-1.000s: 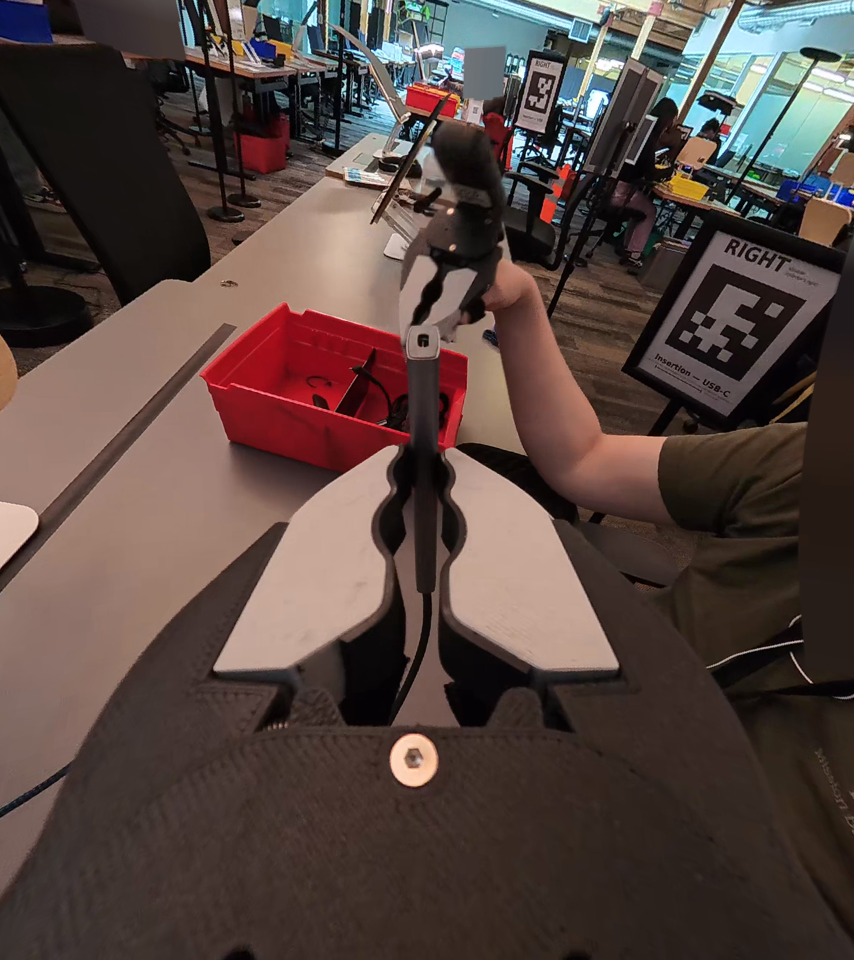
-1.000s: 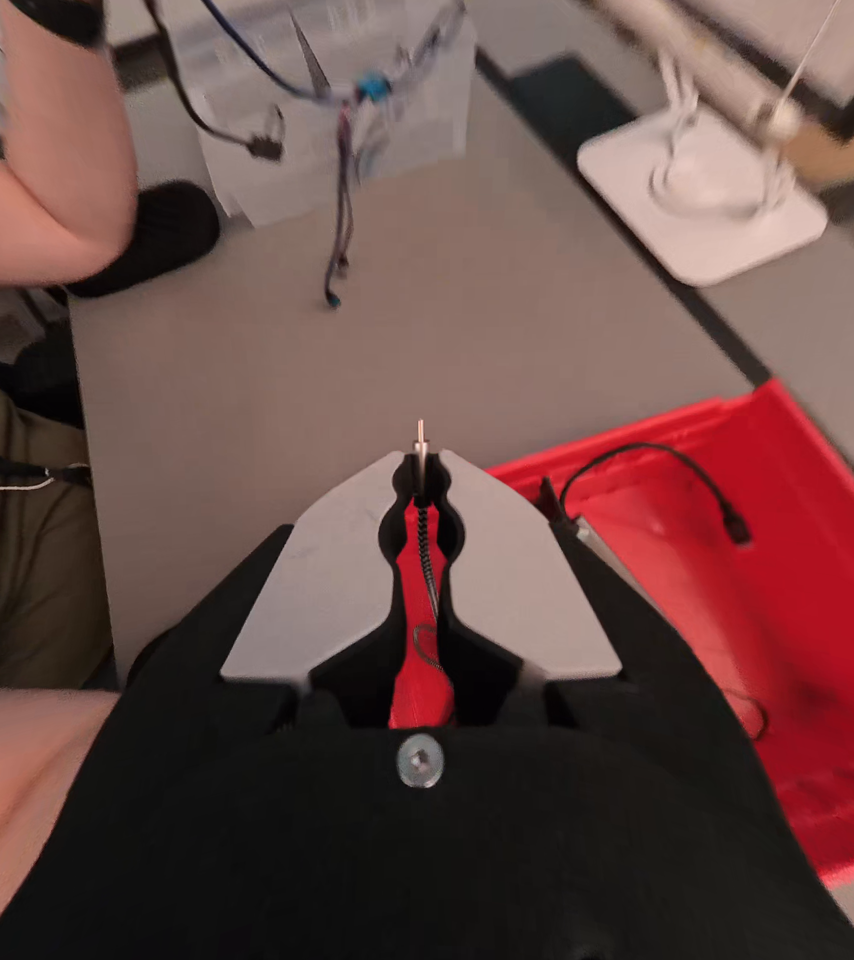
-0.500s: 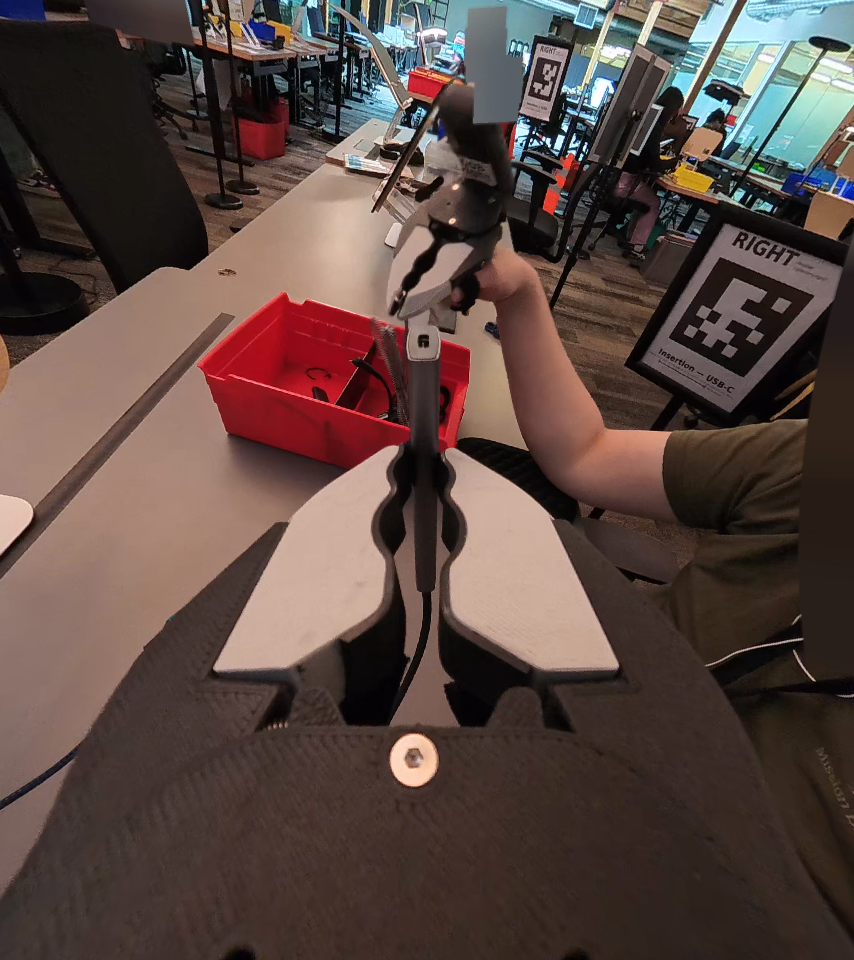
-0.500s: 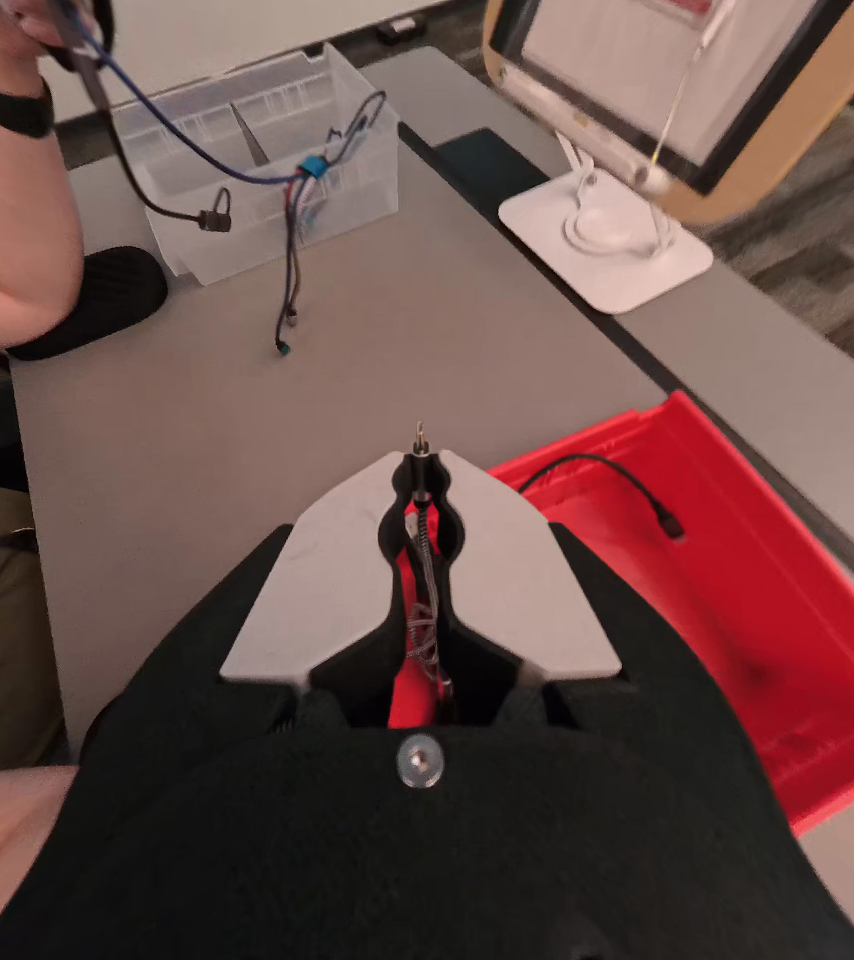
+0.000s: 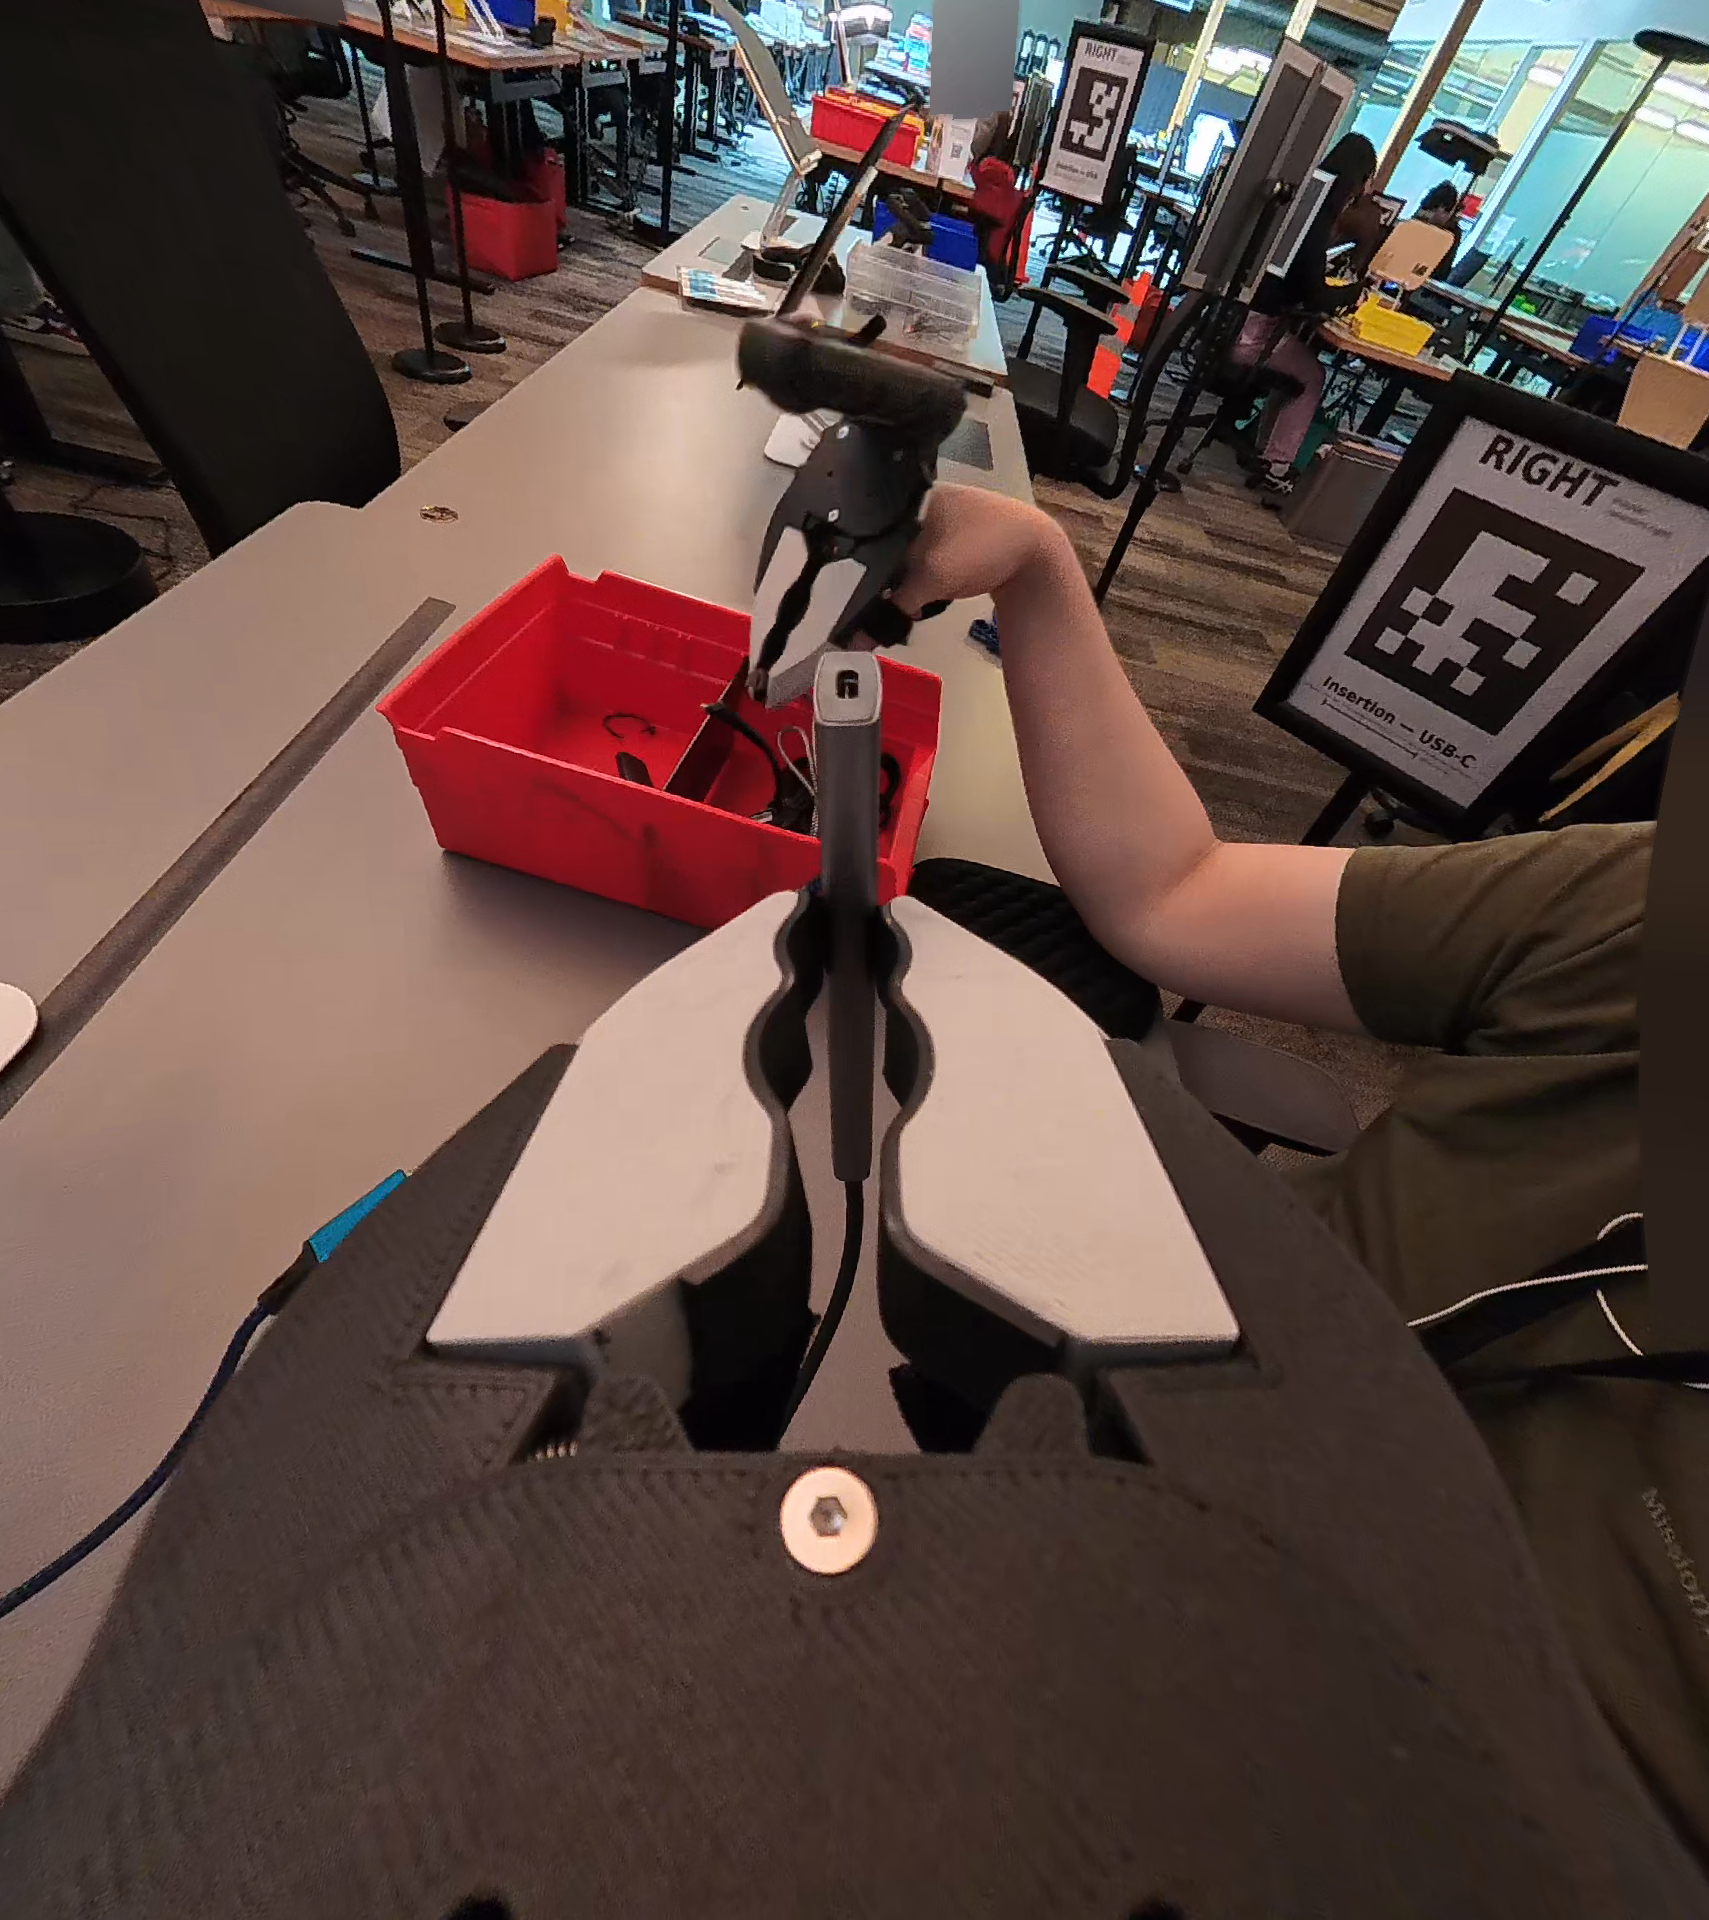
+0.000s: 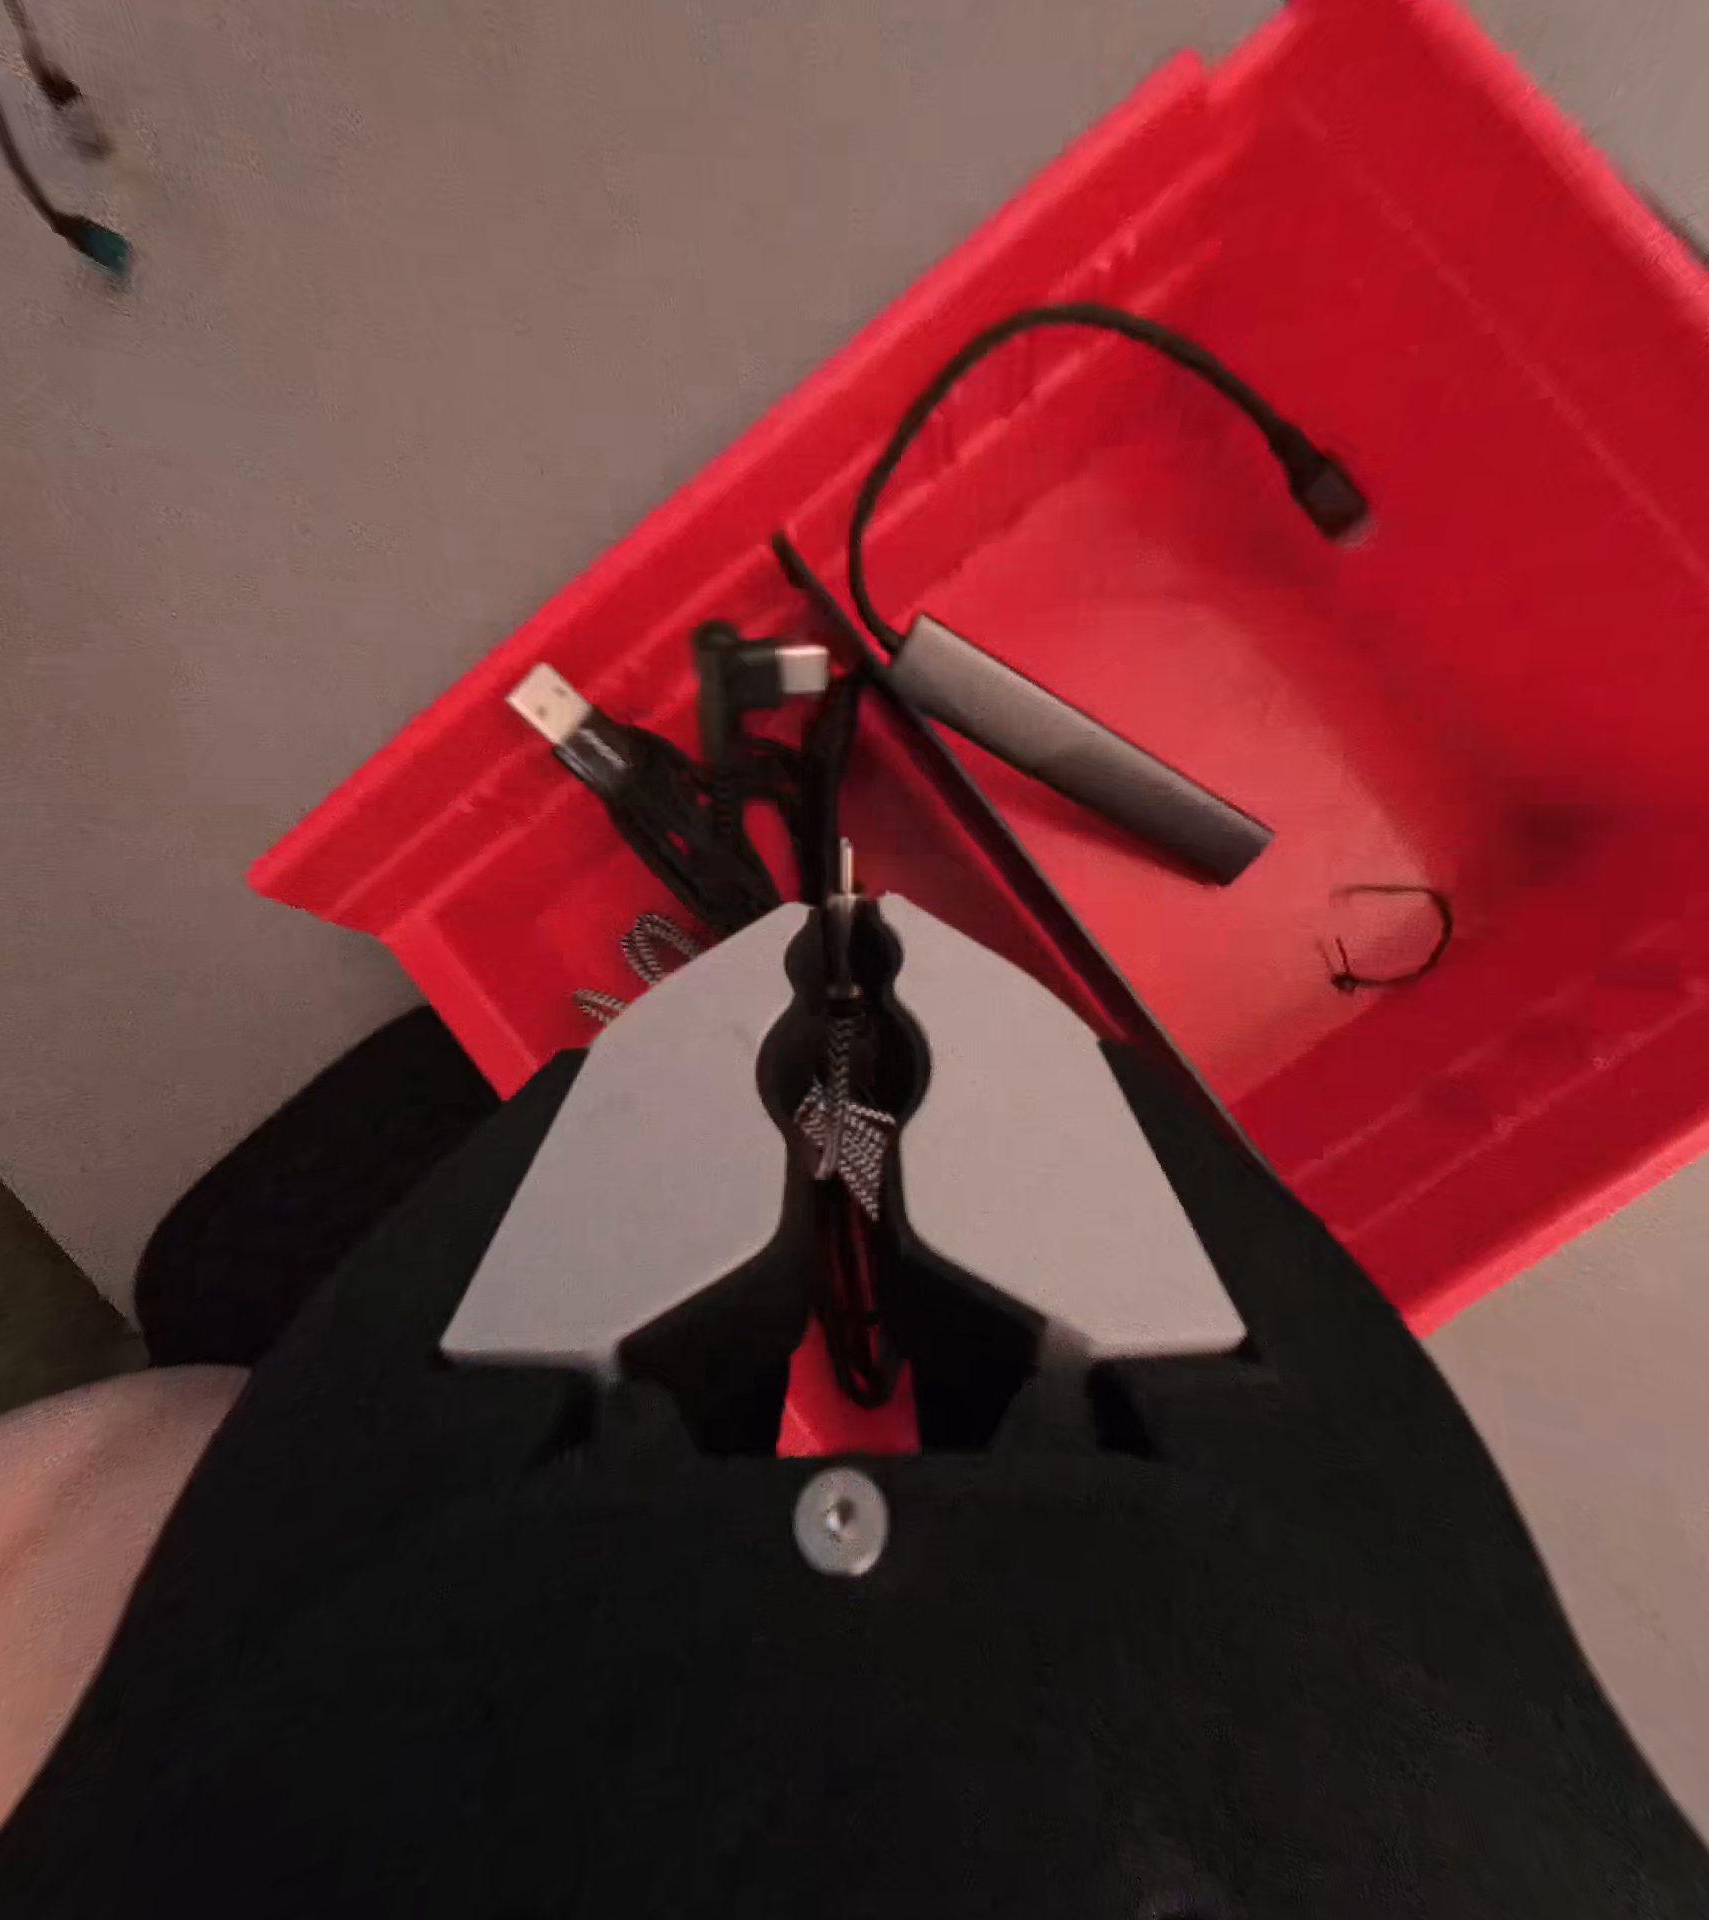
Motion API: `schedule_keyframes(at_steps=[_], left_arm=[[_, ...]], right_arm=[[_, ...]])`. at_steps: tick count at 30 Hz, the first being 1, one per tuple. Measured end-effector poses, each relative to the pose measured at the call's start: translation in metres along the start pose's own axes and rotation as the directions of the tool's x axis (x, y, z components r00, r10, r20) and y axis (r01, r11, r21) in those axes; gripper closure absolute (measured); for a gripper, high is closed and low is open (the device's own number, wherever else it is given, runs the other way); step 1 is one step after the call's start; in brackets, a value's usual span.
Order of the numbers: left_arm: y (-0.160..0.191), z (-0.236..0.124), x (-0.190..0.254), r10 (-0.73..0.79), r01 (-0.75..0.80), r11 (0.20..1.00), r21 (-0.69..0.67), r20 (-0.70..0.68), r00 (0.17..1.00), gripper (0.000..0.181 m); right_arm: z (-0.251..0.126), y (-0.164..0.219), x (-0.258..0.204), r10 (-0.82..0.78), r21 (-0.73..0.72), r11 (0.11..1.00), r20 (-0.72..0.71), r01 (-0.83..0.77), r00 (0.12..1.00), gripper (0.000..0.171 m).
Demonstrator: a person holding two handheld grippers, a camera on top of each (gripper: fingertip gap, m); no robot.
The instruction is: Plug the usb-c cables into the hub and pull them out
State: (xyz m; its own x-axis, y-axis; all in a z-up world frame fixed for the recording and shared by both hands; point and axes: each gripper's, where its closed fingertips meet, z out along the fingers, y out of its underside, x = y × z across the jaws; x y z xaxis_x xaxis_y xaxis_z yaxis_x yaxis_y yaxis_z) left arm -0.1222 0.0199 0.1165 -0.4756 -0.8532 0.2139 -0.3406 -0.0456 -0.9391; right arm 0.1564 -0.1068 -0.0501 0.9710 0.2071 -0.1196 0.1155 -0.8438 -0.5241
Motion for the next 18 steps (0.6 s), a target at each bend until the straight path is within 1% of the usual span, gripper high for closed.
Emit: schedule_keyframes(at_steps=[1,3,4,6,8,9,12,14,16,18], left_arm=[[0.001,0.001,0.000,0.000,0.000,1.000,-0.003,-0.001,1.000,0.173],[0.002,0.003,-0.001,-0.002,0.002,1.000,-0.009,-0.001,1.000,0.173],[0.003,0.005,-0.001,-0.004,0.004,1.000,-0.013,-0.003,1.000,0.173],[0.005,0.008,-0.002,-0.008,0.008,1.000,-0.021,-0.005,1.000,0.173],[0.007,0.011,-0.002,-0.011,0.010,0.999,-0.030,-0.008,1.000,0.173],[0.008,0.013,-0.002,-0.011,0.010,0.999,-0.036,-0.011,1.000,0.173],[0.010,0.018,-0.002,-0.011,0.010,0.999,-0.048,-0.014,1.000,0.173],[0.010,0.021,-0.001,-0.012,0.011,0.999,-0.048,-0.018,1.000,0.173],[0.010,0.022,-0.002,-0.011,0.010,0.999,-0.043,-0.017,1.000,0.173],[0.010,0.025,-0.002,-0.016,0.015,0.999,-0.043,-0.019,1.000,0.173]], right_arm=[[0.005,0.005,0.008,0.036,-0.016,0.999,0.000,-0.036,0.999,0.163],[0.014,0.006,0.015,0.085,0.002,0.996,0.036,-0.085,0.996,0.163],[0.018,0.007,0.017,0.094,0.003,0.996,0.049,-0.094,0.994,0.163],[0.027,0.016,0.020,0.096,-0.045,0.995,0.048,-0.093,0.994,0.161],[0.034,0.023,0.015,0.074,-0.094,0.993,0.077,-0.067,0.994,0.150],[0.035,0.022,0.012,0.055,-0.089,0.995,0.088,-0.047,0.995,0.147],[0.020,0.003,0.019,0.006,-0.007,1.000,-0.013,-0.006,1.000,0.141],[0.003,-0.021,0.020,-0.032,0.094,0.995,-0.106,0.042,0.994,0.132],[-0.020,-0.046,0.019,-0.087,0.197,0.971,-0.240,0.136,0.967,0.119],[-0.044,-0.078,0.005,-0.150,0.302,0.916,-0.356,0.265,0.922,0.117]])
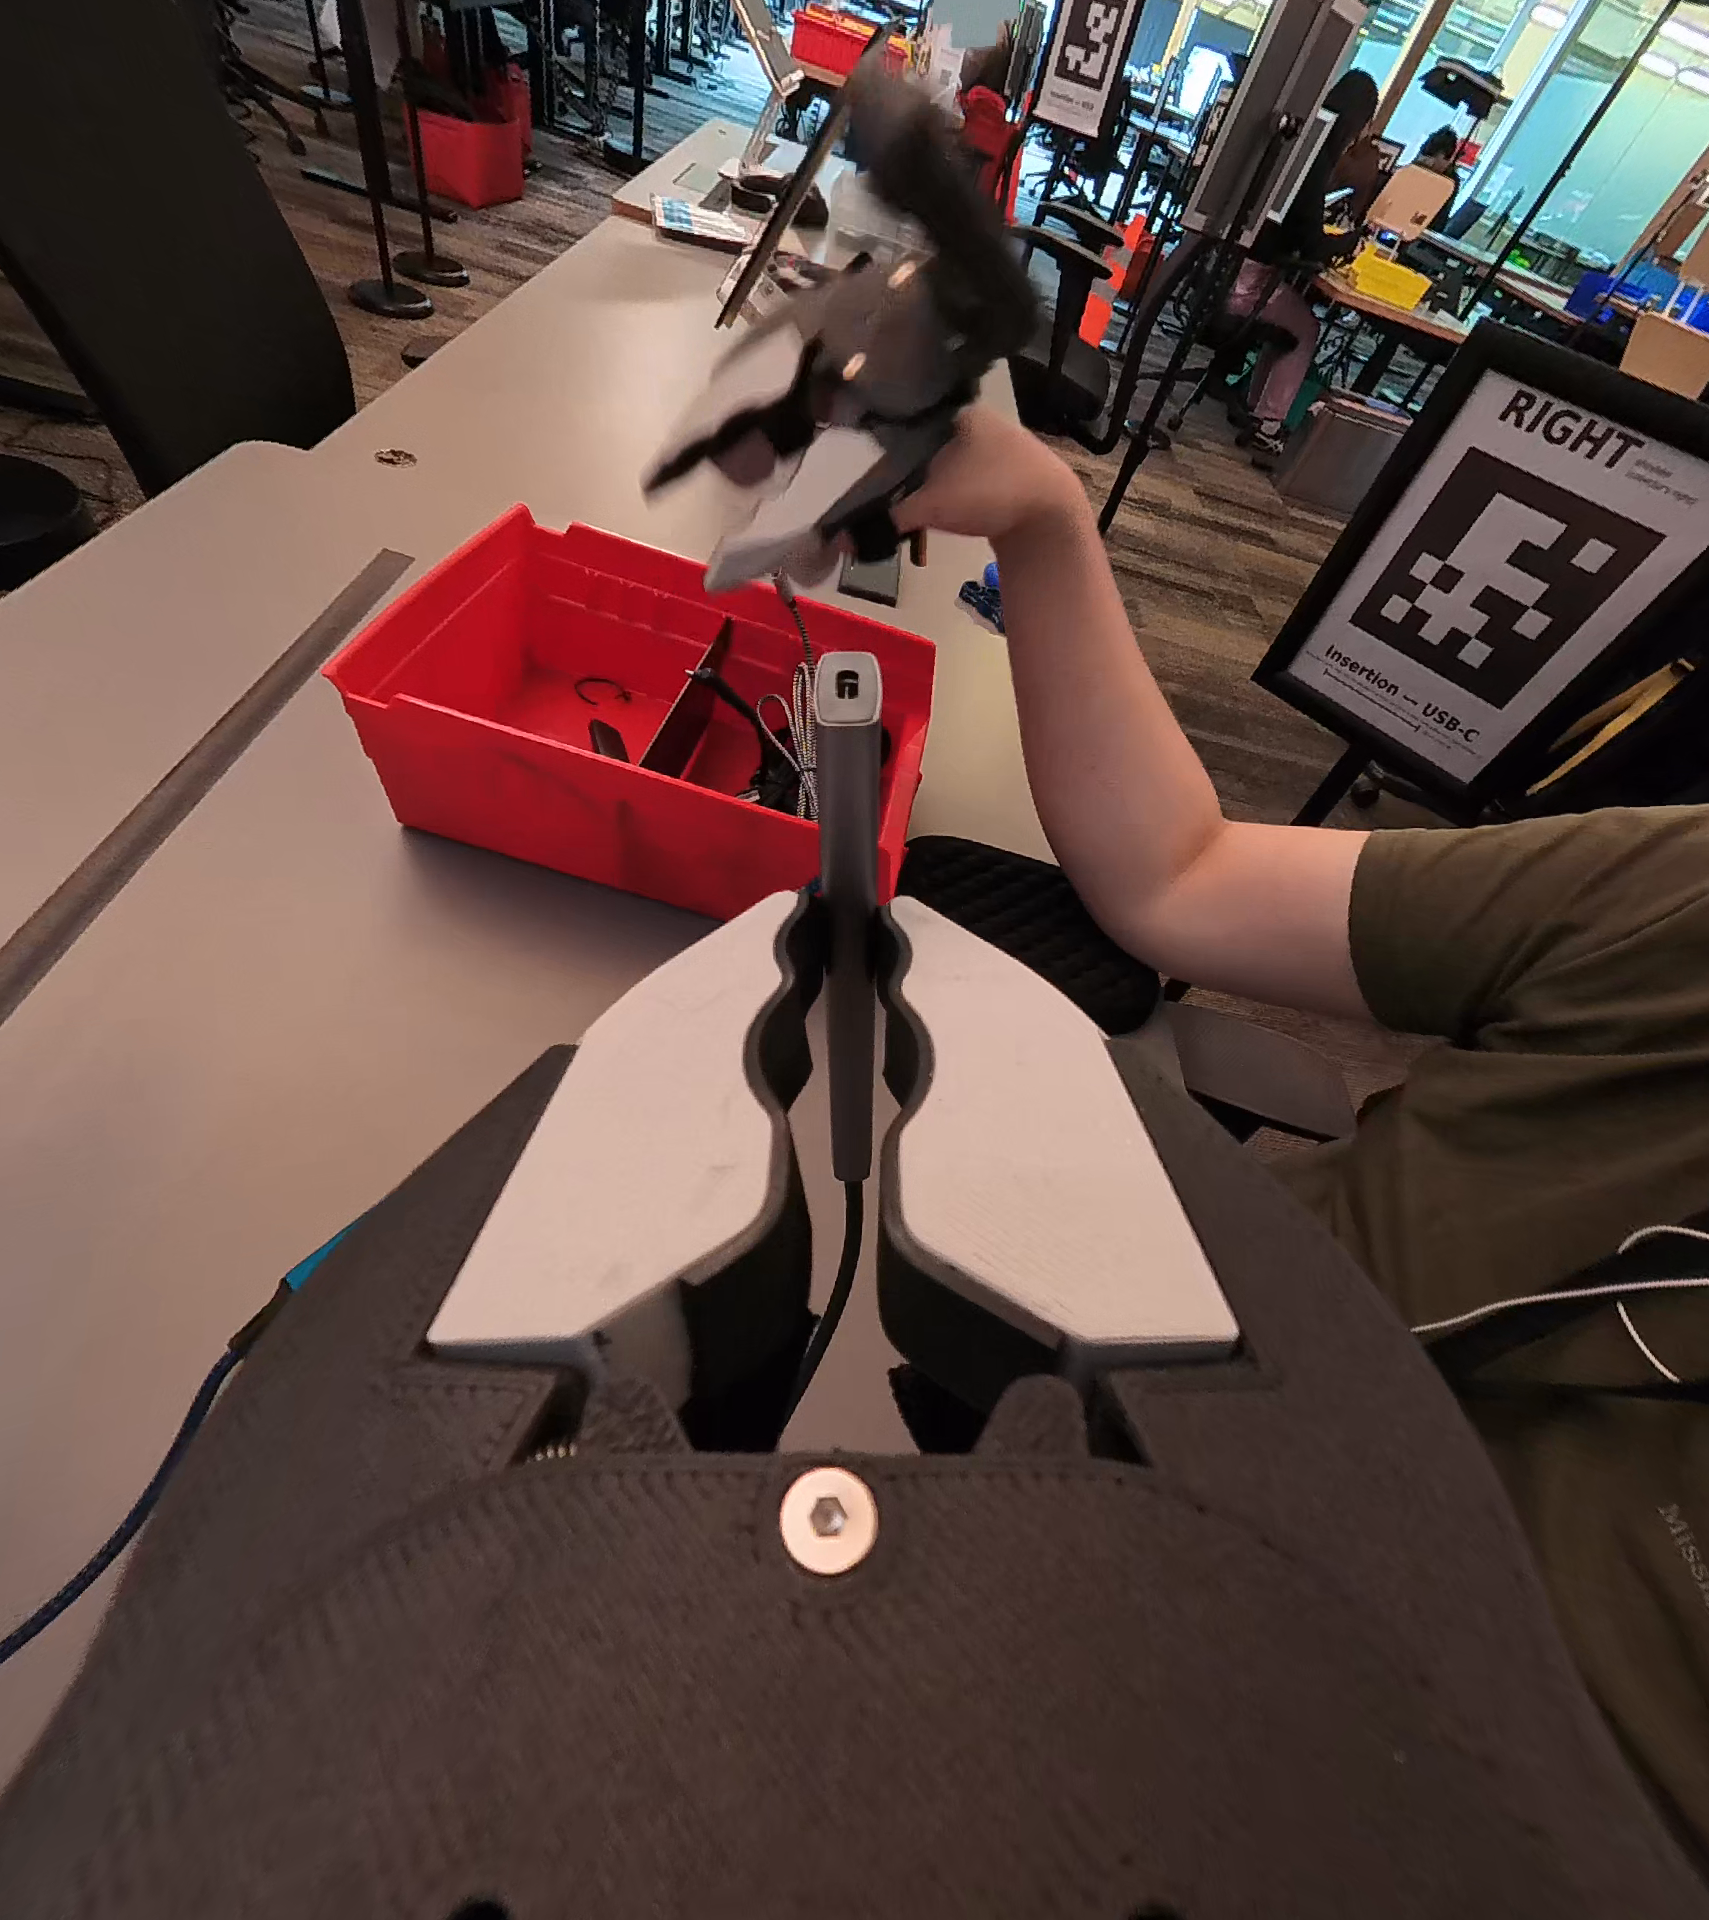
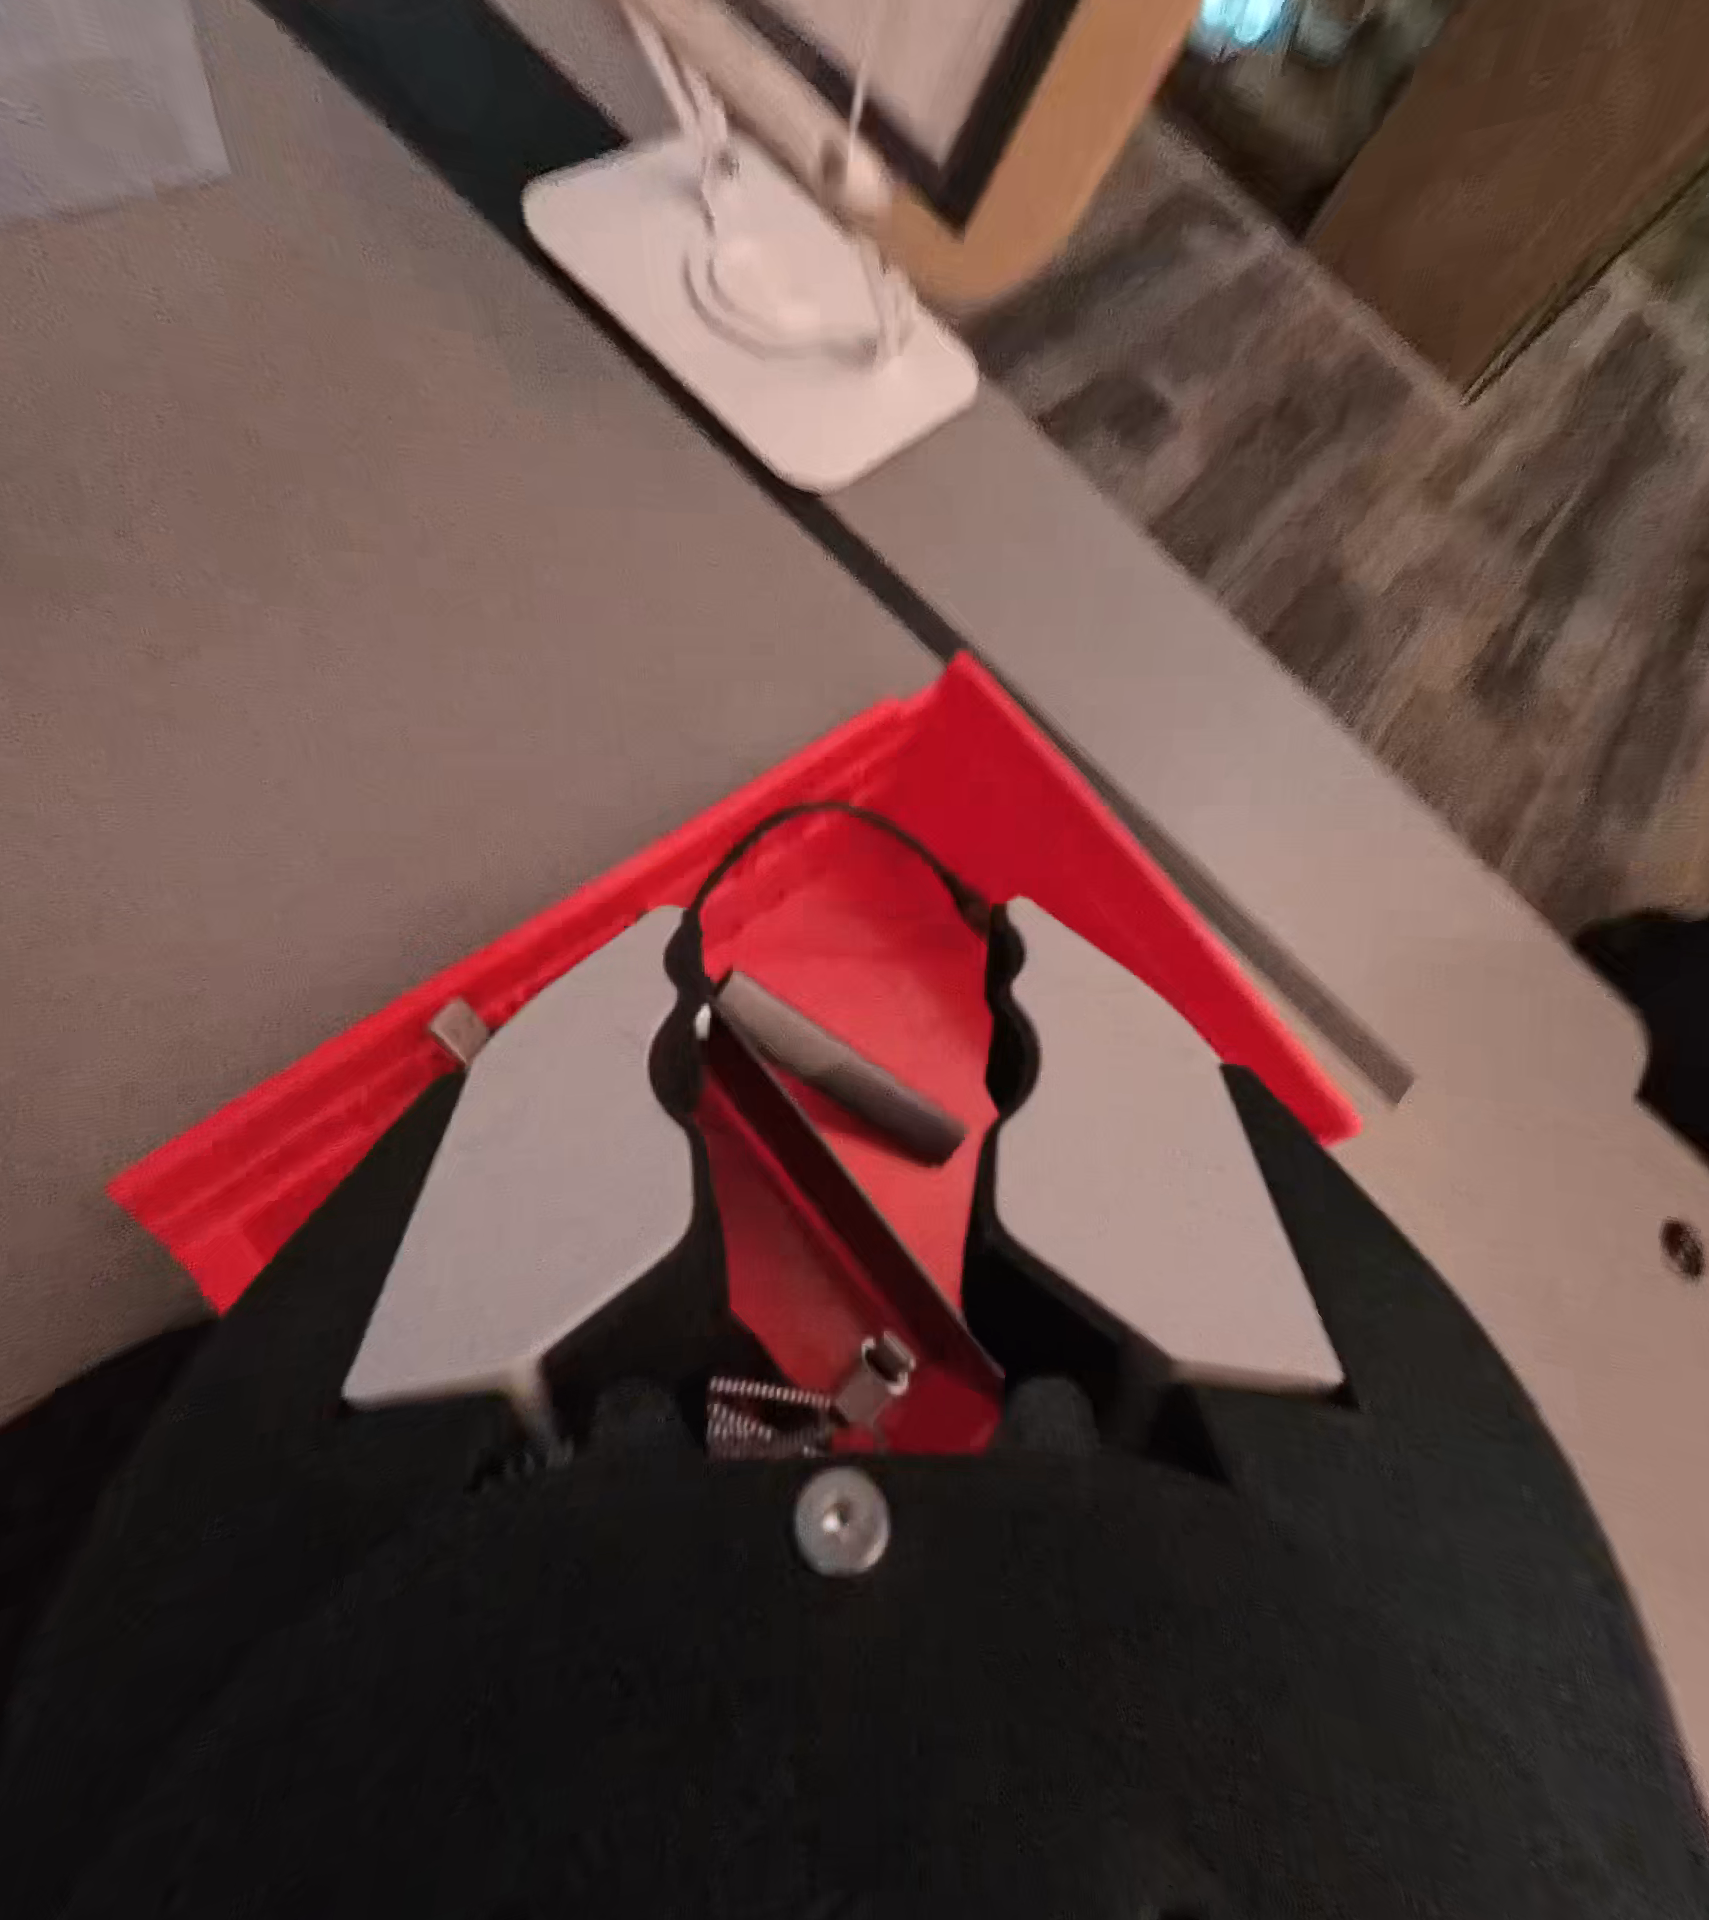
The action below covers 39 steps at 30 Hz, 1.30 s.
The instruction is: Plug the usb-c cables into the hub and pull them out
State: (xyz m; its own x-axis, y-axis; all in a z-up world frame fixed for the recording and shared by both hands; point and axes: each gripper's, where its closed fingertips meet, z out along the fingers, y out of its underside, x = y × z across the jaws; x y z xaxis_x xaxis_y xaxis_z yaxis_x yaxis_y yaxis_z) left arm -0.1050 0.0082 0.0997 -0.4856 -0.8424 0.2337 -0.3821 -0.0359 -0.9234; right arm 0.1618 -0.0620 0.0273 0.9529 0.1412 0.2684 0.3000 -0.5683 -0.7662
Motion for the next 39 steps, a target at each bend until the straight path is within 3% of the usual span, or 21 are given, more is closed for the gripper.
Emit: schedule_keyframes(at_steps=[3,5,7,11,16,19,23,29,32,39], left_arm=[[0.001,0.004,0.000,-0.004,0.004,1.000,-0.001,-0.006,1.000,0.173],[0.002,0.008,0.002,-0.003,0.003,1.000,-0.011,-0.013,1.000,0.173],[0.004,0.012,0.003,0.000,-0.001,1.000,-0.023,-0.018,1.000,0.173],[0.006,0.016,0.005,0.007,-0.008,0.999,-0.035,-0.025,1.000,0.173],[0.005,0.015,0.007,0.015,-0.015,0.999,-0.034,-0.029,0.999,0.173],[0.005,0.014,0.007,0.014,-0.015,0.999,-0.034,-0.029,0.999,0.173],[0.004,0.012,0.006,-0.002,0.002,1.000,-0.019,-0.035,0.999,0.173],[0.011,0.010,0.005,-0.083,0.079,0.996,-0.046,-0.104,0.991,0.164],[0.025,0.013,-0.003,-0.088,0.077,0.992,-0.105,-0.103,0.991,0.165],[0.022,0.019,-0.005,-0.056,0.045,0.995,-0.086,-0.124,0.991,0.173]], right_arm=[[-0.021,-0.075,-0.046,-0.124,0.304,0.947,0.061,0.100,0.990,0.117],[-0.035,-0.117,-0.098,-0.204,0.490,0.869,0.223,0.072,0.953,0.120],[-0.045,-0.144,-0.145,-0.260,0.584,0.811,0.400,-0.026,0.879,0.128],[-0.021,-0.154,-0.200,-0.240,0.491,0.862,0.617,-0.128,0.749,0.131],[0.009,-0.149,-0.224,-0.209,0.405,0.905,0.689,-0.129,0.694,0.140],[0.012,-0.151,-0.231,-0.196,0.396,0.904,0.721,-0.163,0.664,0.161],[0.010,-0.153,-0.231,-0.161,0.368,0.901,0.773,-0.228,0.613,0.165],[0.012,-0.155,-0.227,-0.192,0.415,0.889,0.719,-0.192,0.668,0.165],[0.015,-0.154,-0.224,-0.175,0.407,0.891,0.717,-0.202,0.675,0.165],[0.017,-0.153,-0.223,-0.161,0.401,0.888,0.729,-0.225,0.665,0.164]])
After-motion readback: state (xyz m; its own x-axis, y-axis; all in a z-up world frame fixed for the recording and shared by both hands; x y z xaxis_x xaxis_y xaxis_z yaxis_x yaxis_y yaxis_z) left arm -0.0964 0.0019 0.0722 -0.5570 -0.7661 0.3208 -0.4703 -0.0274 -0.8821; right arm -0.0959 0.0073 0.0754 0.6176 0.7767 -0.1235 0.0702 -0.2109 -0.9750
